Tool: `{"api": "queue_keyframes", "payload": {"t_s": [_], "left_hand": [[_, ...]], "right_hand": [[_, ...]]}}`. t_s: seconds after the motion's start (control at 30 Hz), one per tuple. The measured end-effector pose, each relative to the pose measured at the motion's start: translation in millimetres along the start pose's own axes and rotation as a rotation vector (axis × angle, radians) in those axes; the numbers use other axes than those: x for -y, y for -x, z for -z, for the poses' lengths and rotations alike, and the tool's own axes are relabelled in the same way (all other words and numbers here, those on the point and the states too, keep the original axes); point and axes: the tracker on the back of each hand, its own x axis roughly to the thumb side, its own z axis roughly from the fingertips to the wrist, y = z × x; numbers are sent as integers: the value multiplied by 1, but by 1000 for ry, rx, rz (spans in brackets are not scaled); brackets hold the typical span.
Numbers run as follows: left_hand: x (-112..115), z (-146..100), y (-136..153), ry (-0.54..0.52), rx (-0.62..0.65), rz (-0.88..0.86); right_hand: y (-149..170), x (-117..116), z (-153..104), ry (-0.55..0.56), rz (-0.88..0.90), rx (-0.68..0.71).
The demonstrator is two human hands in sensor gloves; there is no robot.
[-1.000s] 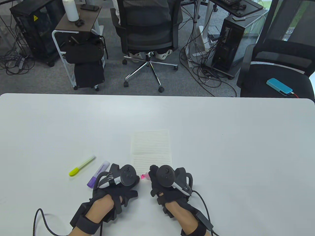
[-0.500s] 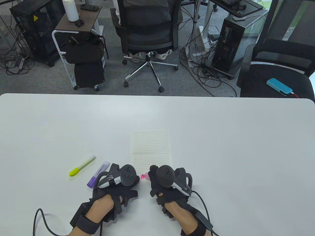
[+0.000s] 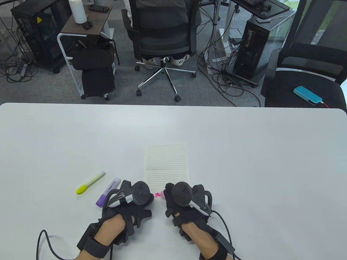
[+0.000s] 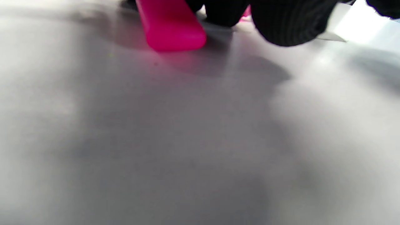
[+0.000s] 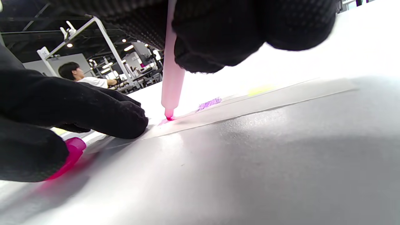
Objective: Apply highlighter ink on paper
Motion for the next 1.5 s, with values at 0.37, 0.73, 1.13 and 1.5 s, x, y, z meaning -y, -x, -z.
{"api": "queue_keyframes", "payload": {"t_s": [0.37,0.73,1.13,1.5], "left_hand": [[0,0,0,1,0,1],[0,0,0,2,0,2],[0,0,0,1,-1,0],[0,0,0,1,-1,1]], "right_hand": [[0,-1,0,23,-11,16],[1,-3,1,39,-26,11],[2,-4,1,54,-31,11],[2,-3,1,35,-32,8]]}}
